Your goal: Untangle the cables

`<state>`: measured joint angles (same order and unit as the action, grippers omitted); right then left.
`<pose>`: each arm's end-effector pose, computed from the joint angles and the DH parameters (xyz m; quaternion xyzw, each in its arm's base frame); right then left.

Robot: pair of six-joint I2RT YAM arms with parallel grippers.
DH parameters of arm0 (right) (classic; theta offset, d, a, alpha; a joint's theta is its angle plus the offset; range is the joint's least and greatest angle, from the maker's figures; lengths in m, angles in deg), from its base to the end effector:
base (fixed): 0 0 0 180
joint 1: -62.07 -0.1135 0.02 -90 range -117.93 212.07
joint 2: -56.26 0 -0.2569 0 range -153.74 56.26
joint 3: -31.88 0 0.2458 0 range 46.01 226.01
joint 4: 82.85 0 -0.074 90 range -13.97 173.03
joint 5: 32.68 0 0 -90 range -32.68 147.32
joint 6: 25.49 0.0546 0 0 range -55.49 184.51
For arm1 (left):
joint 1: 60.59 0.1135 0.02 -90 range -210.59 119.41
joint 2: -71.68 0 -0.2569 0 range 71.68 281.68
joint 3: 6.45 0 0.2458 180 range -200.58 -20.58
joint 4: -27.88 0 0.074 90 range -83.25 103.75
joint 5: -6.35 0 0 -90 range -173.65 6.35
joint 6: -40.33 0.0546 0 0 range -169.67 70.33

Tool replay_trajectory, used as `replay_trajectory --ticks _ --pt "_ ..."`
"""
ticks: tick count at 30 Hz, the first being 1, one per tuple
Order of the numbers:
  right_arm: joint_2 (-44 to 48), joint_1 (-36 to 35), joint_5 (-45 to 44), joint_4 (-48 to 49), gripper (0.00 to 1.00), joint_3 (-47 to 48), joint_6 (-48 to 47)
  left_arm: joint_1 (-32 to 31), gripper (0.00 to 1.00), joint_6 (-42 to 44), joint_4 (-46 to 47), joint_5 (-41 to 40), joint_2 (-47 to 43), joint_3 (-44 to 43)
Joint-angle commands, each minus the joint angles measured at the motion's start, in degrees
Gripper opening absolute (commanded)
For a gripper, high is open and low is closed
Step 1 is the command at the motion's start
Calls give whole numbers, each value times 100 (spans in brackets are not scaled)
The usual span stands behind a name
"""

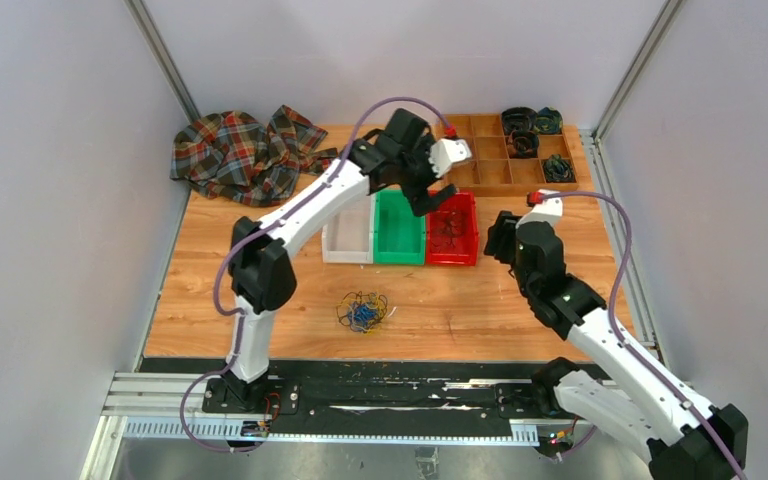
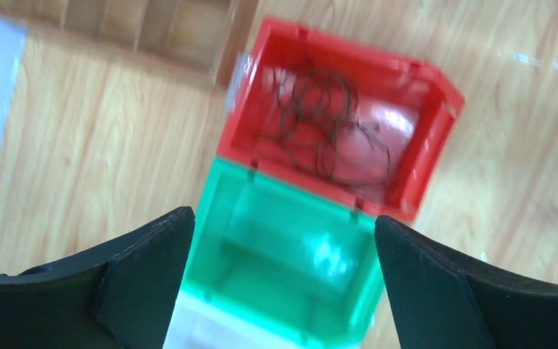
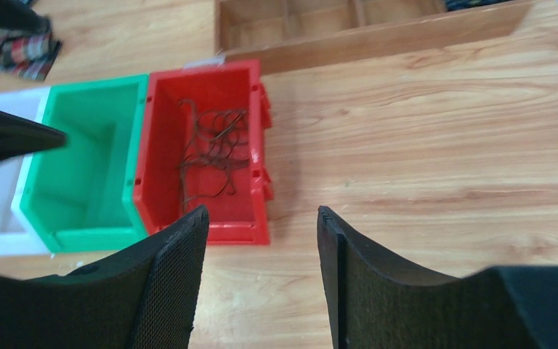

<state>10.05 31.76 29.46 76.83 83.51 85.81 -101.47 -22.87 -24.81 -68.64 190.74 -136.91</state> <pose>0.1899 0.0815 0.2907 0.0858 0.7787 0.0857 0.6156 0.3544 -0.3255 0.3030 0.5477 0.7202 -0.1682 0.3912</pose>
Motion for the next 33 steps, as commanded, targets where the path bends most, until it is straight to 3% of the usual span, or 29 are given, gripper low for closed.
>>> replay_trajectory --ticks 1,8,13,19,26,33 --pt "-337 40 1126 125 57 110 88 550 99 184 -1497 675 -1195 424" --pt "-662 -212 1714 201 60 26 219 722 92 544 -1738 1155 -3660 3664" --pt "-713 -285 2246 239 58 -182 240 722 81 816 -1724 1326 -4523 4938" --pt "-621 -450 2482 -51 54 -234 185 722 70 1184 -1569 1130 -4373 5440" --pt "-480 -779 2516 -237 51 -241 188 717 66 931 -950 970 -3979 5579" --pt "-225 -960 2884 -514 49 -210 219 722 43 1061 -702 682 -3952 5864"
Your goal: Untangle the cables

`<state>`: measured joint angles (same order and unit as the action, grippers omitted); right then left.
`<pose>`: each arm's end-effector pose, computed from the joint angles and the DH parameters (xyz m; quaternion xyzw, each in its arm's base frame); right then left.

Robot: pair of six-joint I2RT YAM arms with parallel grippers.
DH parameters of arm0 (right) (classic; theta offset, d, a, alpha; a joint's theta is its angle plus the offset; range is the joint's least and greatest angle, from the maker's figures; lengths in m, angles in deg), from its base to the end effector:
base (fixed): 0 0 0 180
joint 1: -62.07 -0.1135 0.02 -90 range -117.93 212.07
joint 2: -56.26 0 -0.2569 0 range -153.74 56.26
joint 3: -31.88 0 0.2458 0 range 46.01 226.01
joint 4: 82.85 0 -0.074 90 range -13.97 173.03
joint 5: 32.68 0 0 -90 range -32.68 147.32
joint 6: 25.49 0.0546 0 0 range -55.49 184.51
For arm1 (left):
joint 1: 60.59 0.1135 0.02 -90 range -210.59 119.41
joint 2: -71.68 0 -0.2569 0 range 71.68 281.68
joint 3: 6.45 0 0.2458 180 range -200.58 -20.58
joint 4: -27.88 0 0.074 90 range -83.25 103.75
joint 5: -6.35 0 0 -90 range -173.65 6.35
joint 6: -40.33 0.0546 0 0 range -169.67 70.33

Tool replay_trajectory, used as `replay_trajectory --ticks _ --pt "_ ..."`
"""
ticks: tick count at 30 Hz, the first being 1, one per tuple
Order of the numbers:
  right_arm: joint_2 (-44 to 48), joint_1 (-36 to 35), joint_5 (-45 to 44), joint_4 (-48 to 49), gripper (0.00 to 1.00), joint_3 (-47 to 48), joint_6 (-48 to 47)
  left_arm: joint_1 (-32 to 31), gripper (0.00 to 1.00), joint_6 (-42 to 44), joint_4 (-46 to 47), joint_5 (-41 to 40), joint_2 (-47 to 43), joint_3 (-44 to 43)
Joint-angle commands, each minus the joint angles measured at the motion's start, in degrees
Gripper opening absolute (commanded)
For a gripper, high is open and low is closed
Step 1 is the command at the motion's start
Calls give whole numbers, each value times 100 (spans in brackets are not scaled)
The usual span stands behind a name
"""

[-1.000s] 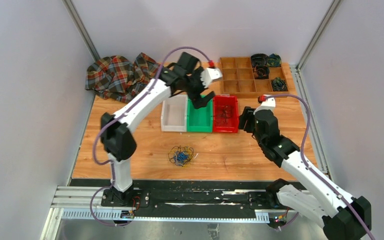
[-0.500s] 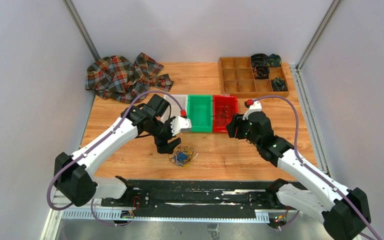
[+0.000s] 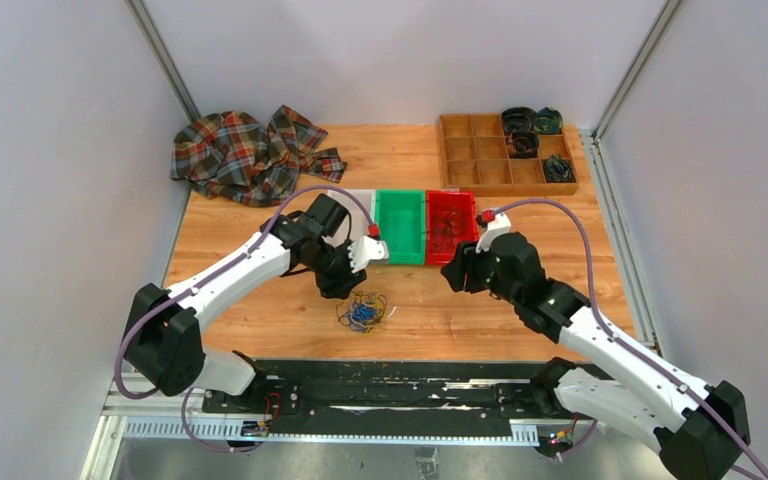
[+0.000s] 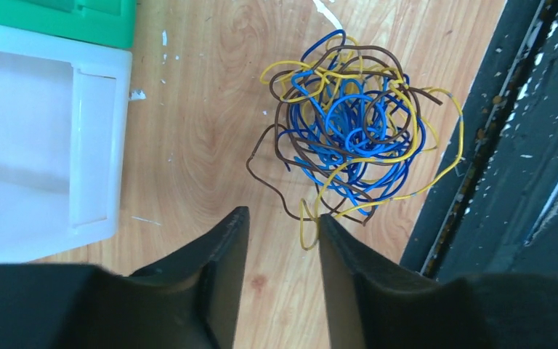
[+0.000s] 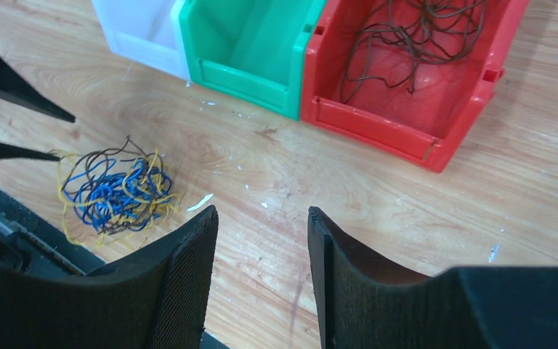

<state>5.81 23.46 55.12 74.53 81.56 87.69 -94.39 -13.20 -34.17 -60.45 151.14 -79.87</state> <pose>0.1734 0.1358 0.2572 -0.1017 0.8295 0.2681 0.4793 0.2072 -0.1646 0.2250 0.5847 0.7645 -0.1930 0.1907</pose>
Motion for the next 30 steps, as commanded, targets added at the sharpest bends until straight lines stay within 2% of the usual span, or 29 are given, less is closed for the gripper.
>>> replay_trajectory --ticks 1,3,5,8,11,15,22,26,30 --pt "236 -139 411 -399 49 32 24 14 40 90 233 -121 1 206" --pt "328 -151 601 -532 51 101 -29 14 31 53 232 -53 -29 218" --pt "404 -155 745 -645 55 172 -91 14 18 -42 230 -47 -94 146" --pt "502 -178 851 -728 60 271 -145 14 2 -81 -48 -36 -266 -243" --pt "536 -230 931 -441 64 267 -44 14 1 -248 -376 46 -560 -736" --pt "439 -561 954 662 73 82 78 14 1 -503 -869 348 -920 -1433" --pt "-422 -1722 562 2051 75 570 -564 5 1 -995 -1342 834 -1289 -2314" --pt "-1003 -2257 277 2311 76 1082 -961 5 0 -1157 -1443 1026 -1395 -2651" --pt "-1389 -2478 -105 2553 75 1396 -1236 5 0 -1177 -1640 1228 -1452 -3014"
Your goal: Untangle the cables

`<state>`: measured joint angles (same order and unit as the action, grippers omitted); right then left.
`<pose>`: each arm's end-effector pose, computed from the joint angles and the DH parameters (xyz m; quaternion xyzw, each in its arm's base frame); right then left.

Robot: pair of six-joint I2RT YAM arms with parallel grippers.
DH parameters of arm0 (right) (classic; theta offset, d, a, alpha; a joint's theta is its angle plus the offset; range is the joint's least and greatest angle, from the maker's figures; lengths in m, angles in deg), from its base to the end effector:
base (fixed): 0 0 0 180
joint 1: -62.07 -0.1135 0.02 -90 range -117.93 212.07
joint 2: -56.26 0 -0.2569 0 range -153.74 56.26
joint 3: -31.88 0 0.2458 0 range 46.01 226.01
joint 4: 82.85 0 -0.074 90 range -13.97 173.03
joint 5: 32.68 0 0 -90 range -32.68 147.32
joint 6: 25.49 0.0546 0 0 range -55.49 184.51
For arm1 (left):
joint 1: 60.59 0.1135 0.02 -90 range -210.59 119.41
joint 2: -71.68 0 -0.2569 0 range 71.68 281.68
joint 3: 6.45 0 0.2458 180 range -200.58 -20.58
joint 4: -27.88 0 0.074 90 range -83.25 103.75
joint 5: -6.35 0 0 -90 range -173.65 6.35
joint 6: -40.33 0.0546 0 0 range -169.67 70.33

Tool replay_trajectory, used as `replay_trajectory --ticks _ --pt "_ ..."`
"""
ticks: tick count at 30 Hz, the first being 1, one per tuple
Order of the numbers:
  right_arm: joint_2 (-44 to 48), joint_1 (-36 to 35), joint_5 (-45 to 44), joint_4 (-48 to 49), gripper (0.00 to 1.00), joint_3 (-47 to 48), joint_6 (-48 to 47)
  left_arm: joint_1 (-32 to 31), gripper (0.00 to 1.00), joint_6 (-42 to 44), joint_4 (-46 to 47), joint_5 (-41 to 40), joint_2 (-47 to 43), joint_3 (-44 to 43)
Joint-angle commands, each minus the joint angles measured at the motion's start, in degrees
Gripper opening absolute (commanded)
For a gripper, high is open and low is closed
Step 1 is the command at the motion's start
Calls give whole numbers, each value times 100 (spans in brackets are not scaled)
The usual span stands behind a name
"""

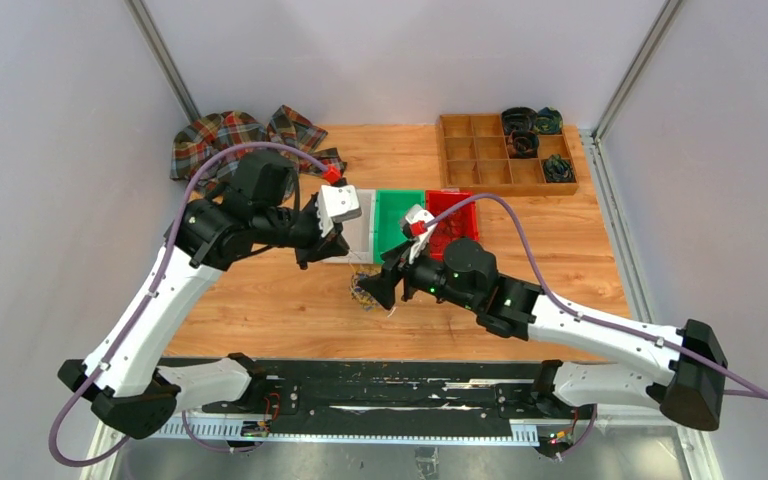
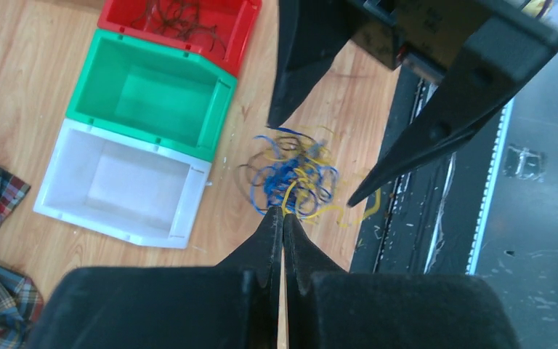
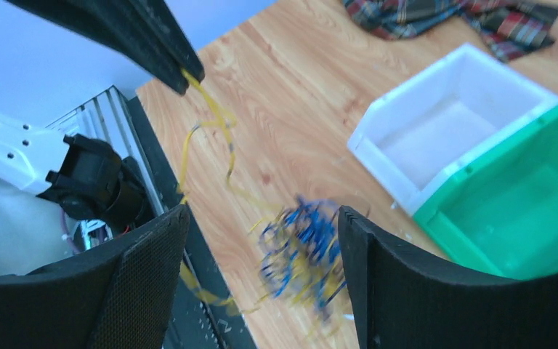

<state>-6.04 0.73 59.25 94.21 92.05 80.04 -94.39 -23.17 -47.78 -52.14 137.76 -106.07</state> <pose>0.1299 0.2416 0.3205 -0.2975 0.6750 0.4294 0.5210 0.1587 -0.1406 0.4033 0.5371 0.7053 -0.2725 0.3739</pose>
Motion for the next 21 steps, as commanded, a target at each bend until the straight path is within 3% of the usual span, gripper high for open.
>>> replay_trajectory --ticks 1,9,21 --pt "-252 -229 -568 661 74 399 -521 5 1 -184 -314 426 -130 -445" --pt "-446 -394 -730 867 60 636 -666 5 0 -159 -525 669 -238 -669" --pt "-1186 -581 -1036 1622 60 855 -838 5 0 -635 -516 1583 170 -1676"
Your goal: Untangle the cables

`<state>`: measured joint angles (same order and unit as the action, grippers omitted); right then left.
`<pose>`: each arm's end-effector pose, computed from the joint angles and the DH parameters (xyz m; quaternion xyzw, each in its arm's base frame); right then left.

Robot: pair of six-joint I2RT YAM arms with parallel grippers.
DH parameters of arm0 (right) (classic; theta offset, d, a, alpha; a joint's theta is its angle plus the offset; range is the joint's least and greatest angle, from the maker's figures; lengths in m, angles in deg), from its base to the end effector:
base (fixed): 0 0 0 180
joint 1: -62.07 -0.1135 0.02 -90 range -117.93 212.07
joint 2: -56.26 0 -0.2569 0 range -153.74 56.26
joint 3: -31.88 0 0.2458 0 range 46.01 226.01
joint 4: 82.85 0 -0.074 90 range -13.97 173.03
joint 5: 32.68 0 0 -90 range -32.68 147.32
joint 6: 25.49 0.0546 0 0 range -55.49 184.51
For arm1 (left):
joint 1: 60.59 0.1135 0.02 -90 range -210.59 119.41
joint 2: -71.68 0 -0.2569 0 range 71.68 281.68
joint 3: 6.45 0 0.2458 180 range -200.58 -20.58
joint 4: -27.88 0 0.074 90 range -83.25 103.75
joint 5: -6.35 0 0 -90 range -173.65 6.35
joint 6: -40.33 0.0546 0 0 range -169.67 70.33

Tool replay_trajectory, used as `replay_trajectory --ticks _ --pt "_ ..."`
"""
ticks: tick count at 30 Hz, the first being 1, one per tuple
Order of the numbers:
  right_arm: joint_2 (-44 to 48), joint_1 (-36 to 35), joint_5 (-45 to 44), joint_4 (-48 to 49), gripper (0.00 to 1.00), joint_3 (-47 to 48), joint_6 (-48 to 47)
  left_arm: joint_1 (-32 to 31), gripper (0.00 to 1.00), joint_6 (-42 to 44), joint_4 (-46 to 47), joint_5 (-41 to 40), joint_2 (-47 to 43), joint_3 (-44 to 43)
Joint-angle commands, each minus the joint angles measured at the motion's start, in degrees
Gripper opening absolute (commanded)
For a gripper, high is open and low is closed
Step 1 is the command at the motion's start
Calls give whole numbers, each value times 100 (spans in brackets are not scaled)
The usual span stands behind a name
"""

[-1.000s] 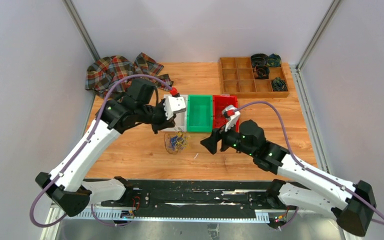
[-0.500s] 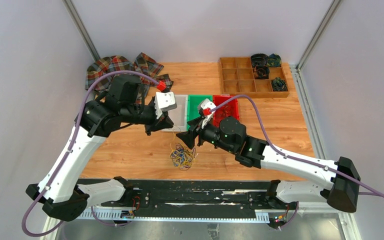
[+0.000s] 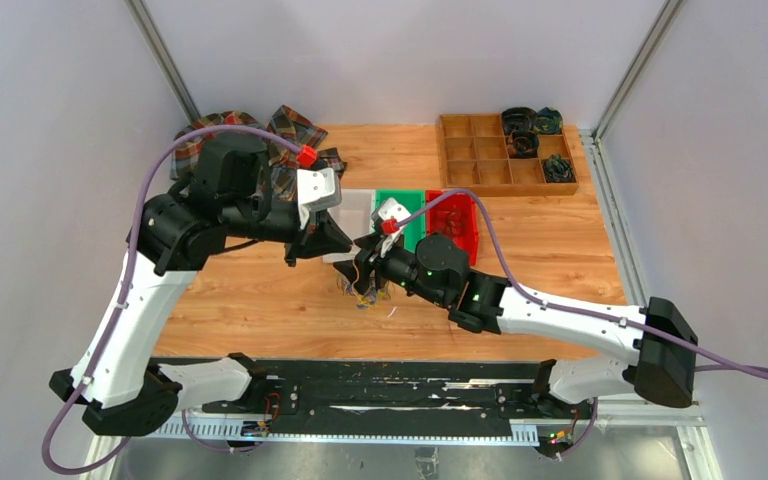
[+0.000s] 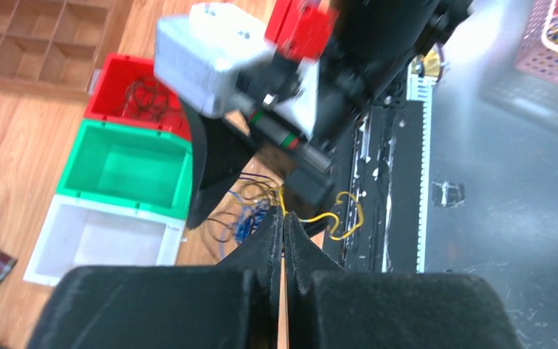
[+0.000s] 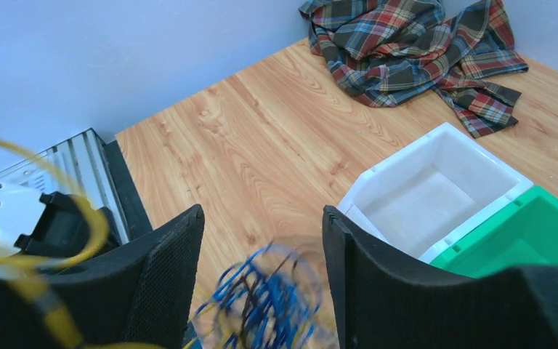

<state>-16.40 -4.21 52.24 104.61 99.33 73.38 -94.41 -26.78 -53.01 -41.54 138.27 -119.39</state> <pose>0.1317 0.2878 0.3414 -0.3045 0.6227 0.4148 0.5895 0.1308 -0.1317 0.4622 0.5394 0.6476 -0.3579 0.4020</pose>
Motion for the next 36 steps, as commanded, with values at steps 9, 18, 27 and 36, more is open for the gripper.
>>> replay_trajectory --ticks 9,18,27,36 --pt "-197 -87 -651 1289 50 -912 305 7 0 -347 6 413 403 -1450" --pt "-12 -87 -872 1640 49 -2427 786 7 0 -217 14 -79 703 -2732" --pt "-715 -89 -1247 2263 60 -3191 1011 7 0 148 122 -1116 1315 -4307" --pt "-796 -78 -1505 2191 67 -2906 605 3 0 536 1717 -2456 910 -3661"
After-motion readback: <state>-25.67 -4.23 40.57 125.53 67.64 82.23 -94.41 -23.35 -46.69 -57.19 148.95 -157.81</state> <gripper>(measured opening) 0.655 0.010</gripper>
